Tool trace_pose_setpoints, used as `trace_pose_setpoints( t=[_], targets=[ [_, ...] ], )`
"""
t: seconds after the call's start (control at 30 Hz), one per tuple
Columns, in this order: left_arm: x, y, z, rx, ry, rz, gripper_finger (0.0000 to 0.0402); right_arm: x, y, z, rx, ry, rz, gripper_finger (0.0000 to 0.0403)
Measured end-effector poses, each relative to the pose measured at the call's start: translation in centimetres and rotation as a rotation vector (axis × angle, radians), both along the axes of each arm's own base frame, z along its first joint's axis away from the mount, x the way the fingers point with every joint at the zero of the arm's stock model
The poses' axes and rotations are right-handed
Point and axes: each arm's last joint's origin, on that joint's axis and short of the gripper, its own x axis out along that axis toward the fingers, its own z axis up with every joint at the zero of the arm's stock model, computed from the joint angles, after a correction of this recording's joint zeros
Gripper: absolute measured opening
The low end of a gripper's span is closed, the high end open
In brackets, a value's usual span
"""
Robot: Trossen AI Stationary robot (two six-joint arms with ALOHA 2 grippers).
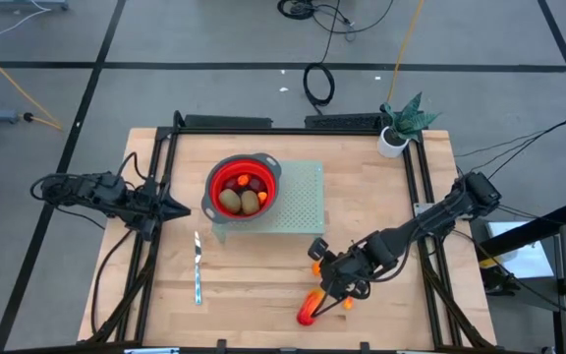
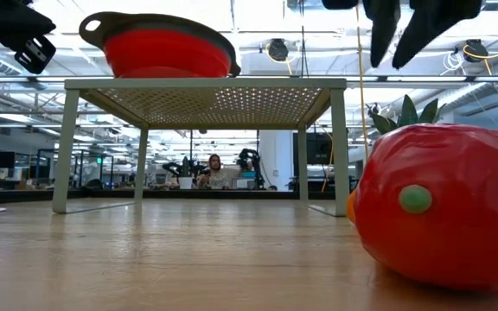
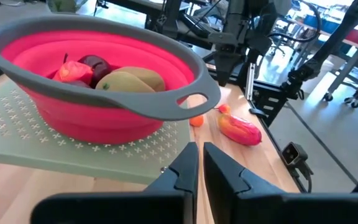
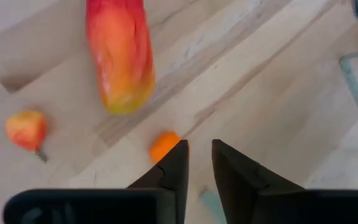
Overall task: Pick & Place Fruit
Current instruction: Put the orange into the strainer bowl on the shelf
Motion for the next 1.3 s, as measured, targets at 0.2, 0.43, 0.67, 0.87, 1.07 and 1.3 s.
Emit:
trace_pose_setpoints(
  t=[0.2, 0.43, 0.67, 0.87, 1.07, 1.3],
  targets=[
    [0.0, 0.0, 0.0, 0.000, 0.000, 0.000, 0.0024, 0.2, 0.3, -0.1, 0.022, -0.004, 0.008, 0.0096],
    [0.0, 0.0, 0.0, 0.001, 0.000, 0.000, 0.0024, 0.1, 0.3, -0.2, 0.056, 0.016, 0.018, 0.0137],
    [0.0, 0.0, 0.0, 0.001, 0.000, 0.000, 0.0024, 0.1, 0.4, -0.2, 0.065, 0.022, 0.021, 0.0184],
    [0.0, 0.0, 0.0, 0.002, 0.000, 0.000, 0.0024, 0.2, 0.6, -0.8, 0.067, 0.051, 0.070, 0.0218],
    [0.0, 0.0, 0.0, 0.001, 0.000, 0.001, 0.0024, 0.8, 0.3, -1.7, 0.030, 0.066, 0.103, 0.0229],
    [0.0, 0.0, 0.0, 0.001, 0.000, 0.000, 0.0024, 1.8, 0.1, -3.9, -0.053, 0.117, 0.195, 0.0225]
  ],
)
